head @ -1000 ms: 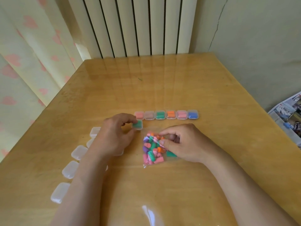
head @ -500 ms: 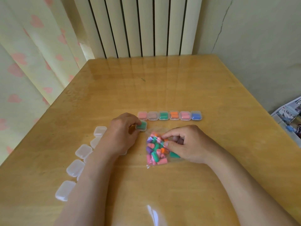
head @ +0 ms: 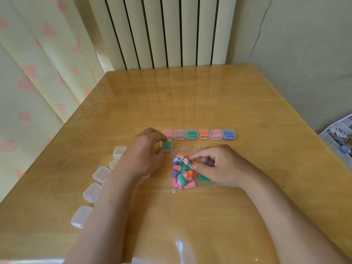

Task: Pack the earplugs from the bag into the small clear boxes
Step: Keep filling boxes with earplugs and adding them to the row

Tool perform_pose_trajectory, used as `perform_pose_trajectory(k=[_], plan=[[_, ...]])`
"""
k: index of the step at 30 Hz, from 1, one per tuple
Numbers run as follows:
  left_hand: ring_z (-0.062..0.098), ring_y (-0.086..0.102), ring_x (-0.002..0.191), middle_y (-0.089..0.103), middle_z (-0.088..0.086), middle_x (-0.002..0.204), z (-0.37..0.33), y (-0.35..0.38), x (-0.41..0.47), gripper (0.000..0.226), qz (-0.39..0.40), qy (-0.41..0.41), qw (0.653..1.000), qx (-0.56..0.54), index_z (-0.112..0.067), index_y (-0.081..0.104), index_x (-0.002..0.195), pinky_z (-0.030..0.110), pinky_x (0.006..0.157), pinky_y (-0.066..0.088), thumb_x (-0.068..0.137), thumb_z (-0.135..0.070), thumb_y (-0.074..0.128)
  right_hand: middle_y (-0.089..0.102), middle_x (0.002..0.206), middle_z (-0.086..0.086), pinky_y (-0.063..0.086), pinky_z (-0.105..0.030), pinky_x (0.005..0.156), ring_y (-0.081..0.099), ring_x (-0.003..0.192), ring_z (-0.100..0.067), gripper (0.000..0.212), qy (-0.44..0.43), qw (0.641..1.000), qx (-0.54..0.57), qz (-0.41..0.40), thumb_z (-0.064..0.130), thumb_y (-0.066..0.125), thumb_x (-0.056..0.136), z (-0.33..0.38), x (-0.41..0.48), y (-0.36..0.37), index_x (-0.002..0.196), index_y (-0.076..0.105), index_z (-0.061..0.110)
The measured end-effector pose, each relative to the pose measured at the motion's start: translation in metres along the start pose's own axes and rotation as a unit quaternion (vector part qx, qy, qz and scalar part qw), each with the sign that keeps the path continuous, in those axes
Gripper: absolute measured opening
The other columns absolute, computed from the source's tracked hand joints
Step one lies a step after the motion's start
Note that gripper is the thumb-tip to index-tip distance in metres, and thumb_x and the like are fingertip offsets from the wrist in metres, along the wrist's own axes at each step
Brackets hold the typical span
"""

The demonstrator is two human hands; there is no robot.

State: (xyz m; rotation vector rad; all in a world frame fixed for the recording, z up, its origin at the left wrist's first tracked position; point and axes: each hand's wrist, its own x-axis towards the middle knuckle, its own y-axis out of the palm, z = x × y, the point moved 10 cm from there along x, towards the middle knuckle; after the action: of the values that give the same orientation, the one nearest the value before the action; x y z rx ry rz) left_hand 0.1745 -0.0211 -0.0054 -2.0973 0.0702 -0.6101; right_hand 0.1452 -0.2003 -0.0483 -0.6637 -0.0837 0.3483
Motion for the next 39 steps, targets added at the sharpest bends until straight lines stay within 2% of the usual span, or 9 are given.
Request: perform_pose_trajectory(k=[7, 13, 20, 22, 26, 29, 33, 36, 39], plan=[[0.020, 0.061, 0.094, 0.065, 0.002, 0.103, -0.003, -0.015, -0.018, 0.027, 0.058, -0.039, 0.996, 0.049, -0.013, 0.072, 0.109, 0.031, 0.080, 0.049, 0.082, -0.014, 0.069, 0.070, 0.075, 0.009, 0.052, -0.031, 0.071, 0.057, 0.065, 0.000, 0.017, -0.006, 1.000, 0.021, -0.004, 0.029, 0.072, 0.089, 0.002, 0.001, 0.001, 0.091, 0.072, 0.046], [0.024, 0.055, 0.107, 0.064, -0.005, 0.118, -0.004, -0.023, -0.056, 0.062, 0.136, -0.034, 0.981, 0.131, -0.026, 0.065, 0.125, 0.037, 0.094, 0.042, 0.068, -0.048, 0.055, 0.067, 0.071, 0.011, 0.048, -0.026, 0.067, 0.055, 0.062, 0.000, 0.017, -0.006, 1.000, 0.018, -0.012, 0.026, 0.073, 0.088, 0.000, 0.003, 0.001, 0.091, 0.074, 0.043], [0.020, 0.053, 0.114, 0.063, -0.009, 0.118, -0.004, -0.022, -0.062, 0.043, 0.102, -0.013, 0.982, 0.158, -0.030, 0.060, 0.130, 0.032, 0.099, 0.028, 0.087, -0.023, 0.064, 0.067, 0.072, 0.009, 0.049, -0.026, 0.067, 0.056, 0.064, -0.002, 0.016, -0.012, 0.999, 0.020, -0.022, 0.025, 0.073, 0.088, 0.000, 0.002, -0.001, 0.094, 0.076, 0.040], [0.022, 0.059, 0.106, 0.064, -0.005, 0.114, -0.009, -0.024, -0.058, 0.041, 0.087, -0.002, 0.987, 0.134, -0.025, 0.064, 0.125, 0.035, 0.097, 0.035, 0.083, -0.023, 0.066, 0.066, 0.072, 0.011, 0.047, -0.023, 0.067, 0.055, 0.064, 0.000, 0.016, -0.011, 1.000, 0.015, -0.024, 0.026, 0.073, 0.088, -0.001, 0.001, -0.001, 0.094, 0.076, 0.040], [0.017, 0.064, 0.084, 0.061, -0.004, 0.104, -0.032, -0.031, -0.044, 0.036, 0.025, 0.024, 0.999, -0.003, -0.016, 0.068, 0.113, 0.033, 0.076, 0.053, 0.077, -0.022, 0.069, 0.066, 0.072, 0.008, 0.046, -0.024, 0.067, 0.055, 0.063, -0.001, 0.019, -0.010, 0.999, 0.031, -0.038, 0.021, 0.072, 0.087, 0.002, 0.001, -0.004, 0.089, 0.075, 0.039], [0.010, 0.064, 0.087, 0.060, -0.005, 0.104, -0.055, -0.025, -0.031, 0.032, -0.008, 0.034, 0.996, -0.085, -0.013, 0.068, 0.111, 0.019, 0.074, 0.054, 0.080, -0.017, 0.070, 0.066, 0.068, 0.007, 0.045, -0.020, 0.058, 0.056, 0.056, -0.001, 0.023, -0.015, 0.994, 0.091, -0.065, 0.011, 0.068, 0.089, 0.005, 0.001, -0.011, 0.087, 0.075, 0.033], [0.008, 0.063, 0.090, 0.064, 0.000, 0.108, -0.073, -0.001, -0.015, 0.031, 0.001, 0.050, 0.991, -0.125, -0.008, 0.066, 0.115, 0.013, 0.075, 0.052, 0.086, -0.012, 0.072, 0.062, 0.058, -0.006, 0.039, -0.021, 0.048, 0.052, 0.045, -0.009, 0.016, -0.015, 0.981, 0.179, -0.079, 0.005, 0.066, 0.090, 0.002, 0.000, -0.015, 0.086, 0.075, 0.018], [0.011, 0.064, 0.085, 0.066, 0.002, 0.104, -0.078, 0.009, -0.006, 0.025, -0.015, 0.074, 0.989, -0.125, -0.008, 0.067, 0.111, 0.021, 0.069, 0.055, 0.089, -0.019, 0.073, 0.066, 0.068, -0.002, 0.046, -0.030, 0.065, 0.058, 0.068, -0.014, 0.023, -0.024, 0.969, 0.221, -0.111, 0.007, 0.065, 0.085, -0.001, 0.002, -0.023, 0.075, 0.075, 0.025], [0.010, 0.064, 0.081, 0.067, 0.002, 0.103, -0.078, 0.011, 0.003, 0.028, -0.038, 0.097, 0.985, -0.139, -0.007, 0.071, 0.103, 0.024, 0.062, 0.054, 0.087, -0.029, 0.075, 0.068, 0.074, -0.001, 0.049, -0.024, 0.074, 0.062, 0.075, -0.006, 0.014, -0.021, 0.953, 0.277, -0.124, 0.007, 0.064, 0.080, -0.002, 0.005, -0.028, 0.079, 0.074, 0.018]])
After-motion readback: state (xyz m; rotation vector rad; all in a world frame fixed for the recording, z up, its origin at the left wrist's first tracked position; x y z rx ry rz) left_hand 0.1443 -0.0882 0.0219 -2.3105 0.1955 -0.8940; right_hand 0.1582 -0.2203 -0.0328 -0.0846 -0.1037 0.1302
